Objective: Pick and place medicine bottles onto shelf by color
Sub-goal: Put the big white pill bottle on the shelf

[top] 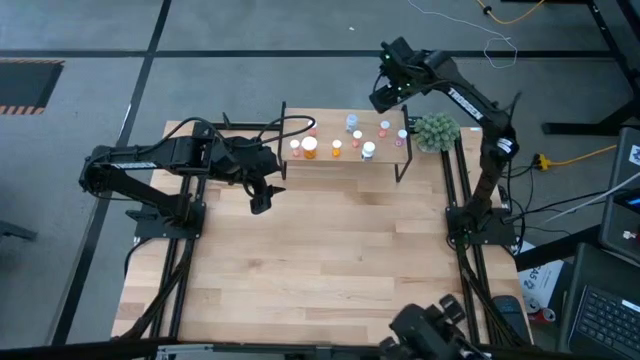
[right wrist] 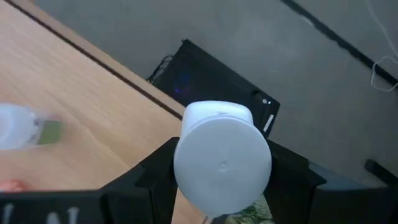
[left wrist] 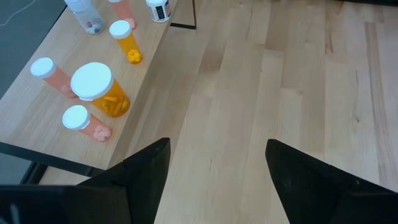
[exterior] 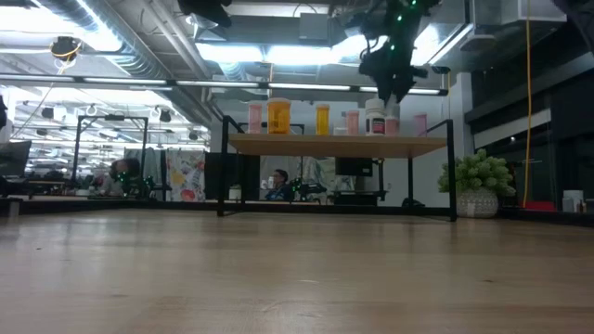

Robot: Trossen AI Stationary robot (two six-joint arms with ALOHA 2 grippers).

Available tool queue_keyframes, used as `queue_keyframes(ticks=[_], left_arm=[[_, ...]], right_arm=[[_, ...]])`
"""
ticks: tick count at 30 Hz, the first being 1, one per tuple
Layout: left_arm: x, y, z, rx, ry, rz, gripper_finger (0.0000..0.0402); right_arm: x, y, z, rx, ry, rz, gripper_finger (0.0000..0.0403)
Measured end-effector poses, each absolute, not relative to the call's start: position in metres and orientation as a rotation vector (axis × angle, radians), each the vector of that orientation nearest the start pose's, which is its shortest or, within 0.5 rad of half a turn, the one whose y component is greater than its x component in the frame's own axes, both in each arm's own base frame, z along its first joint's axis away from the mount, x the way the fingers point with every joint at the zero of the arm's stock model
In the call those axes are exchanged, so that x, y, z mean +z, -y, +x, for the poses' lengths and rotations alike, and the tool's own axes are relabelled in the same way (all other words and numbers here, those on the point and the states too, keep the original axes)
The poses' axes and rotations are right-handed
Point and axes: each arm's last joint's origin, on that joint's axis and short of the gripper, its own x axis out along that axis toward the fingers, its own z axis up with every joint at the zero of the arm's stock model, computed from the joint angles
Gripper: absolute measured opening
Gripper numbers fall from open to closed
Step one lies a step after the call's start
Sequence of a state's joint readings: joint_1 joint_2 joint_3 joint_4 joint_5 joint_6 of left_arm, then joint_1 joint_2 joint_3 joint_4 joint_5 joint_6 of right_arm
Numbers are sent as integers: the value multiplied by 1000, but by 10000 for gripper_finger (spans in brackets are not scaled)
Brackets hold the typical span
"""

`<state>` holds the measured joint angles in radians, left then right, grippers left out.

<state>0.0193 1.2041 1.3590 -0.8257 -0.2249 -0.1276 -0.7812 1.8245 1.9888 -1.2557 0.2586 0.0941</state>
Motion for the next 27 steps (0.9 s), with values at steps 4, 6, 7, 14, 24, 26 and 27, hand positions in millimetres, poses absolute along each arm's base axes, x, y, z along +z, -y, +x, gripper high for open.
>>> queue_keyframes(ticks=[4, 6, 7, 14, 24, 26, 27], left_arm=[[387, -11, 233, 277, -652, -54, 261], [387, -11, 233, 277, -652, -54, 261], [387, -11, 233, 277, -652, -54, 261], [387, -11, 233, 277, -652, -54, 261], [388, -12, 233, 314, -649, -40, 261], [388, -12, 233, 321, -648, -38, 261], [388, -12, 233, 321, -648, -38, 261]], right_arm=[[359, 267, 261, -931, -1099, 392, 193], [353, 269, 264, -891, -1106, 419, 193], [350, 270, 266, -866, -1107, 436, 193], [339, 274, 273, -787, -1113, 484, 193], [338, 266, 282, -654, -1115, 477, 193], [338, 265, 283, -652, -1116, 474, 193], [338, 265, 283, -650, -1116, 473, 193]])
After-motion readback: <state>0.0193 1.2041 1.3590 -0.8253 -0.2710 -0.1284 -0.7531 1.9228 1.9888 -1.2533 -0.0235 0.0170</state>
